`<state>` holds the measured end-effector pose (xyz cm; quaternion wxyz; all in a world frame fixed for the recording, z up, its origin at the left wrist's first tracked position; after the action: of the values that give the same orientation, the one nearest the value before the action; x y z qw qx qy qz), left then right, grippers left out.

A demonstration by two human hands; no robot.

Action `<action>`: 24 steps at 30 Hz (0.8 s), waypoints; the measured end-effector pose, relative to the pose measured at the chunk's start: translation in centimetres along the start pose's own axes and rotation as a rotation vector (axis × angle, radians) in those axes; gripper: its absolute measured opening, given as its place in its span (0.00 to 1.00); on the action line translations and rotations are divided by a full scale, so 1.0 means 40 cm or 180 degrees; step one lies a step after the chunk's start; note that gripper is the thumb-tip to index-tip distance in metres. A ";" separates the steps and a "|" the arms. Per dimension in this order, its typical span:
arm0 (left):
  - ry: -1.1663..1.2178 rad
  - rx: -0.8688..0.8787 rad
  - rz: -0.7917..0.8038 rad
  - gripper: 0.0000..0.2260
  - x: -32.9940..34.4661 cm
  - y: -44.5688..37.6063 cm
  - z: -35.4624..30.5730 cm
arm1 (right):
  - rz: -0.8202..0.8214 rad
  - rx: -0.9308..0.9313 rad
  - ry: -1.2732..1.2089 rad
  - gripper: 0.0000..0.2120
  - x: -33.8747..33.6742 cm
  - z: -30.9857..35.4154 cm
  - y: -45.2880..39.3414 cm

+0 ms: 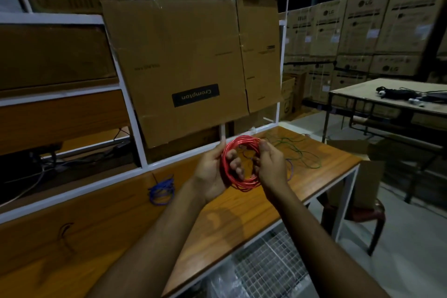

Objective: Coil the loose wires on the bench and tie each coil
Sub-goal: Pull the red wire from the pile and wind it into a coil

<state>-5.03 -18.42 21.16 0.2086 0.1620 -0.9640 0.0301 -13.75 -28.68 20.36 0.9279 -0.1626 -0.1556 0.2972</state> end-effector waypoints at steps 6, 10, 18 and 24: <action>-0.1677 -0.0370 -0.0229 0.37 -0.043 0.007 0.018 | 0.0883 -0.0763 0.1329 0.14 -0.028 -0.011 0.024; -0.1865 -0.0828 -0.0608 0.32 -0.042 0.026 0.041 | 0.1165 -0.0703 0.1369 0.03 -0.012 -0.044 0.040; -0.1542 -0.0808 -0.1639 0.21 -0.129 0.061 0.132 | 0.1805 -0.0976 0.1958 0.12 0.057 -0.152 0.121; -0.1269 -0.0888 -0.1768 0.21 -0.234 0.144 0.168 | 0.2008 -0.0393 0.2183 0.18 0.099 -0.237 0.188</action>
<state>-1.49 -11.02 11.22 0.0371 0.3902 -0.8998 -0.1915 -10.81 -22.50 9.62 0.7787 -0.3457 0.1996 0.4841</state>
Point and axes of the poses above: each hand's wrist, its own y-axis away from the middle knuckle, its own x-axis out of the palm, z = x × y, the point moved 4 cm from there along -y, towards the middle knuckle, and after that the axes turned 8 degrees about -y, right-handed, at the moved point
